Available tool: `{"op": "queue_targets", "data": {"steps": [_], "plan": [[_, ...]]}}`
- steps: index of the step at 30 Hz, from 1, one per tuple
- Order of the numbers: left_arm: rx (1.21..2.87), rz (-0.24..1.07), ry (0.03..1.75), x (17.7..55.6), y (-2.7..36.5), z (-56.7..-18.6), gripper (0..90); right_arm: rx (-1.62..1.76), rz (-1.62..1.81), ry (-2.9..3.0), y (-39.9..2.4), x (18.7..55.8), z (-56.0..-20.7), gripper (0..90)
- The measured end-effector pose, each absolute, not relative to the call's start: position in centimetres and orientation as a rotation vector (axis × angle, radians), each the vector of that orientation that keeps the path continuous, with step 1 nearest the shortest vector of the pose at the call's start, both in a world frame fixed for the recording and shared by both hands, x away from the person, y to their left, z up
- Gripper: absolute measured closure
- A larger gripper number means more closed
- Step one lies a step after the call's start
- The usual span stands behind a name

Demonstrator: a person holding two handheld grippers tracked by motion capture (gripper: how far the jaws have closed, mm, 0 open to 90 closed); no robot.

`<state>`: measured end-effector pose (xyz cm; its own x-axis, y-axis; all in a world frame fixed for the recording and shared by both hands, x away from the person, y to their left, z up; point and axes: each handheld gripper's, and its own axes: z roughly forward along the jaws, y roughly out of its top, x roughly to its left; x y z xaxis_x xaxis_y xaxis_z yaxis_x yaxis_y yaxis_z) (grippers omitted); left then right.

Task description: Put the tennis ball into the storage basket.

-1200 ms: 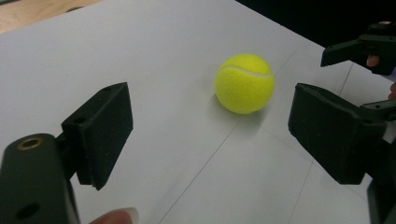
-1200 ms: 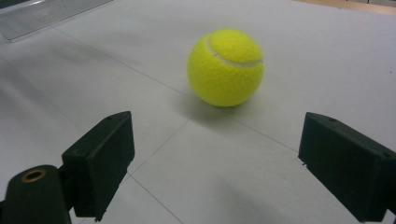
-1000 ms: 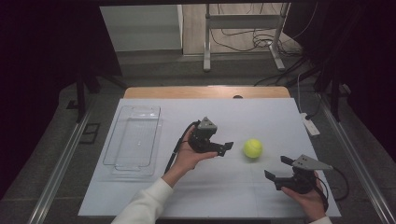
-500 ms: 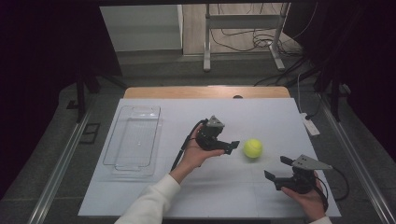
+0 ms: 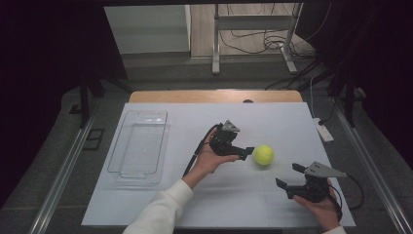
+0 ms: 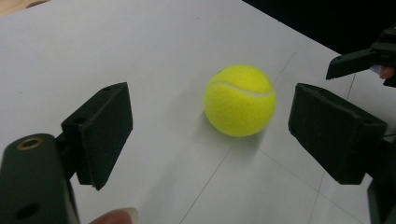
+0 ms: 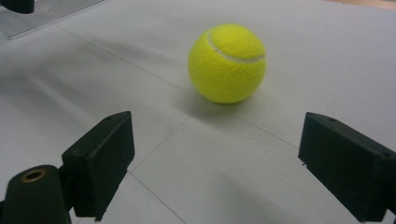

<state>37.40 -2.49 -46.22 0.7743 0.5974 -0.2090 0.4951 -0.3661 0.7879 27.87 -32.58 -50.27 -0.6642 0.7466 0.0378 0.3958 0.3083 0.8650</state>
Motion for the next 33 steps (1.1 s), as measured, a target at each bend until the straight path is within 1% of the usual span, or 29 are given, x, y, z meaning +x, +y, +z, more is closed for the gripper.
{"op": "queue_targets", "data": {"steps": [33], "plan": [[2.071,0.102,0.813,38.7,-5.2,-46.9,13.6,1.019,1.305,2.212,-32.6,27.9,-50.3,11.1]]}}
